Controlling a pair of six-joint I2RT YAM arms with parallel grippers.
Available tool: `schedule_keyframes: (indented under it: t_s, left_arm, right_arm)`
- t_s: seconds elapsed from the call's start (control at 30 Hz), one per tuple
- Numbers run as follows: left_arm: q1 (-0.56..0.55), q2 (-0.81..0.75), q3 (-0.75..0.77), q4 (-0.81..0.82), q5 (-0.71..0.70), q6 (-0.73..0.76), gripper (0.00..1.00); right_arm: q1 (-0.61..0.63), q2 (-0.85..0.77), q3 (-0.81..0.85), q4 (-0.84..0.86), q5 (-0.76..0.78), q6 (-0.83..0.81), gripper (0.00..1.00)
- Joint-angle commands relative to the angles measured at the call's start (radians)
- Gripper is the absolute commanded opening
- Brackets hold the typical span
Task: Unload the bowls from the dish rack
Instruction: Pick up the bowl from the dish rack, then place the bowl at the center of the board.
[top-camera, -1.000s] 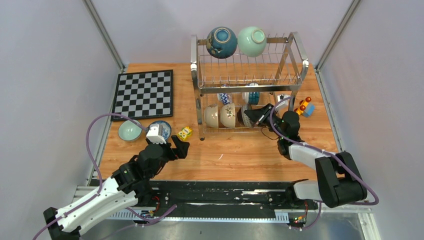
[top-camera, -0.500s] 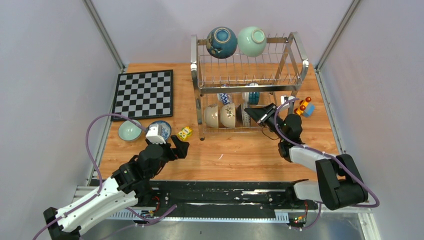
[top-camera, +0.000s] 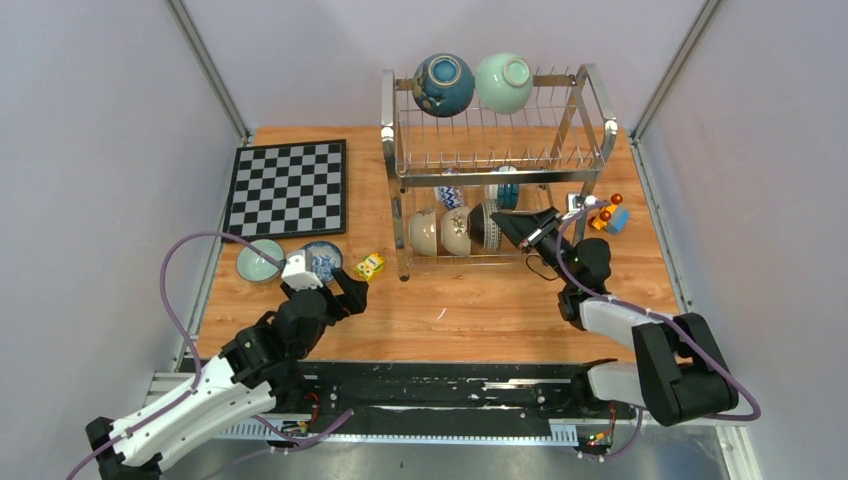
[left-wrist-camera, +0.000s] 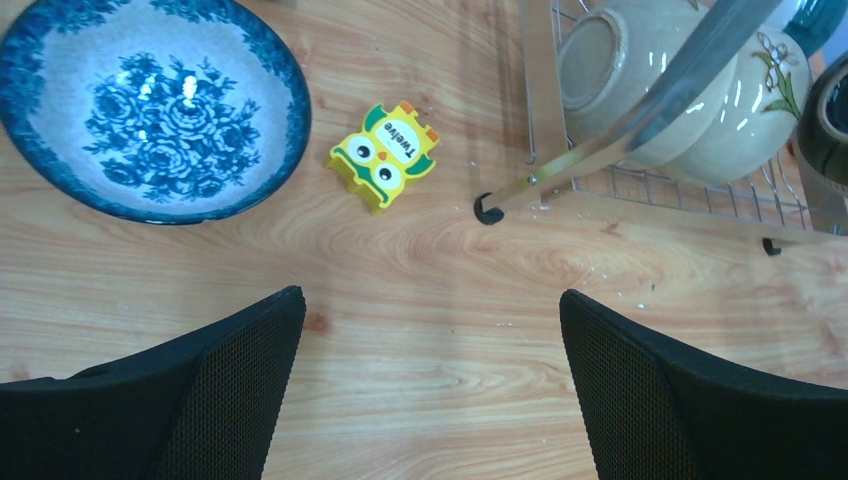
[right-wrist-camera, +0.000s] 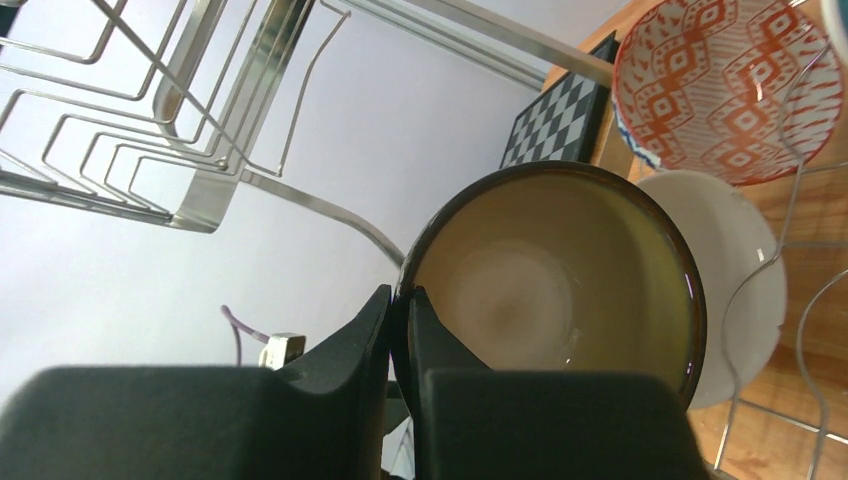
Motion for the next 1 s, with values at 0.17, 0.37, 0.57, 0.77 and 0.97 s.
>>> schedule_keyframes:
  t_s: [0.17,0.37,0.57,0.77,0.97]
  left_arm:
    - [-0.008,-0.071,0.042,-0.078,-0.103,-0.078,1.00]
    - [-0.007,-0.076,0.073,-0.111,-0.119,-0.079,1.00]
    - [-0.008,-0.081,0.131,-0.179,-0.132,-0.077,1.00]
    - [-0.008,-0.088,0.221,-0.279,-0.137,-0.077,1.00]
    - [-0.007,-0.074,0.310,-0.404,-0.149,-0.119,1.00]
  right_arm:
    - [-0.012,-0.113,-0.042,0.137,-0.051,0.116,0.00]
    - [-0.013,-0.219,-0.058,0.029,-0.078,0.092,0.00]
    - [-0.011,-0.376,-0.063,-0.179,-0.174,0.017,0.00]
    - [0.014,-0.659,-0.026,-0.638,-0.304,-0.227,0.00]
    - [0.168,-0.747,0.024,-0.929,-0.262,-0.427,0.00]
